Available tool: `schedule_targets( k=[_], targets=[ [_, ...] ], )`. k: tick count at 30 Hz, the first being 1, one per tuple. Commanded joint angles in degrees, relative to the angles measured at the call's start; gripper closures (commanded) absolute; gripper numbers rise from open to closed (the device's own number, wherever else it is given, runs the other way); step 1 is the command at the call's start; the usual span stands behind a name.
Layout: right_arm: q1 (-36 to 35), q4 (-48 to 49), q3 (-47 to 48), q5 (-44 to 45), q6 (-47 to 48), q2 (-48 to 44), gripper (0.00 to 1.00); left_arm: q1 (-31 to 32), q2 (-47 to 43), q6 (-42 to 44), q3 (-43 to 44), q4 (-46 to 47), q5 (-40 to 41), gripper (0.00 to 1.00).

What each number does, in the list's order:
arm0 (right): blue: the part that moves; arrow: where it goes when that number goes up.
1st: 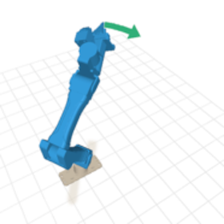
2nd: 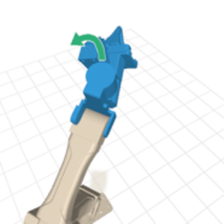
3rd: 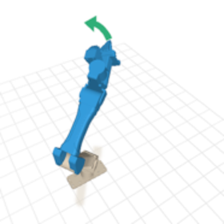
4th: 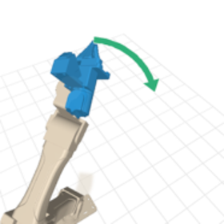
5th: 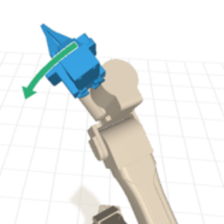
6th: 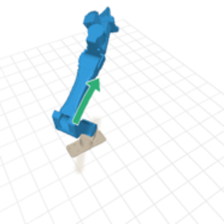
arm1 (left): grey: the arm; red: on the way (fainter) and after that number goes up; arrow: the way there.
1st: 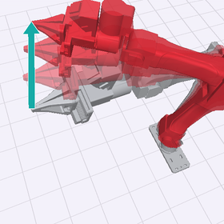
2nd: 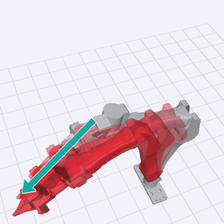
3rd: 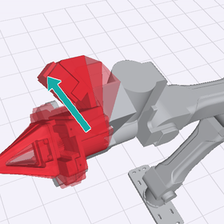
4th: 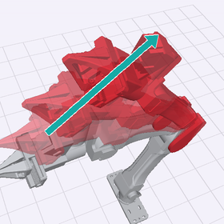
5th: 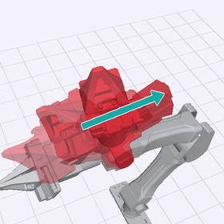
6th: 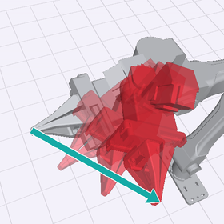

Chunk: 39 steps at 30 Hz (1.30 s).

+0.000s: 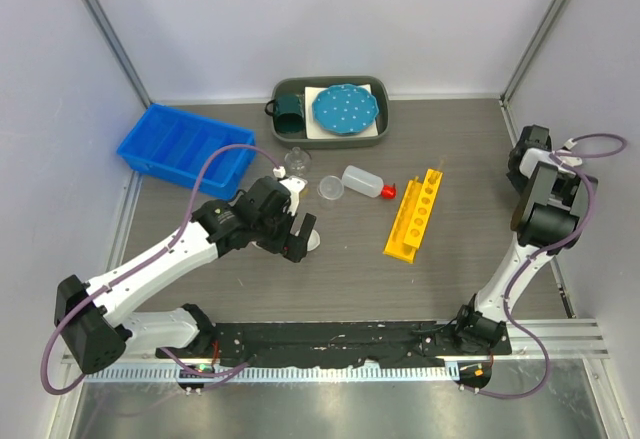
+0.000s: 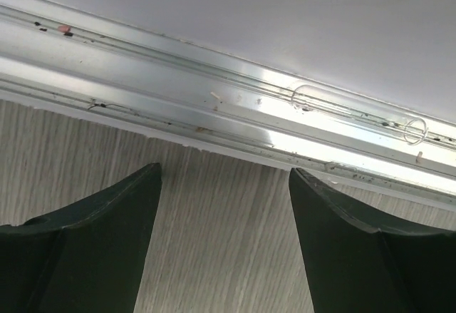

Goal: Organize the chemistry lab equipment

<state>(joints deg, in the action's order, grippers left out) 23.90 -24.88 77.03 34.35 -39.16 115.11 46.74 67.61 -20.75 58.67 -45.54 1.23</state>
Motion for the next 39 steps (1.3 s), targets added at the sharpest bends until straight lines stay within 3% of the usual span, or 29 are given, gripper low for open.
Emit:
schedule_targets(
  k=[1, 11, 24, 33, 39],
  targets=[
    [-1.14, -2.01, -0.13, -0.95, 0.66, -1.82, 0.22, -0.16, -0.73, 0.1, -0.23, 1.59, -0.36, 0.0],
    [-7.11, -0.61, -0.22, 1.42, 1.8, -7.88, 0.22, -0.16, 0.5, -0.43, 1.0, 0.89, 2.45, 0.0],
    [-14.49, 4.84, -6.98, 2.57, 7.86, -24.22, 0.21, -0.16, 3.4, -2.53, 7.59, -1.57, 6.23, 0.0],
    [-19.06, 1.51, -5.93, -6.12, 17.17, -35.21, 0.18, -0.16, 0.68, -5.79, 9.79, -0.69, 7.81, 0.0],
    [-21.61, -7.6, 0.91, -2.45, 20.96, -36.01, 0.17, -0.25, -2.22, -9.56, 9.97, -0.25, 10.63, 0.0]
  ],
)
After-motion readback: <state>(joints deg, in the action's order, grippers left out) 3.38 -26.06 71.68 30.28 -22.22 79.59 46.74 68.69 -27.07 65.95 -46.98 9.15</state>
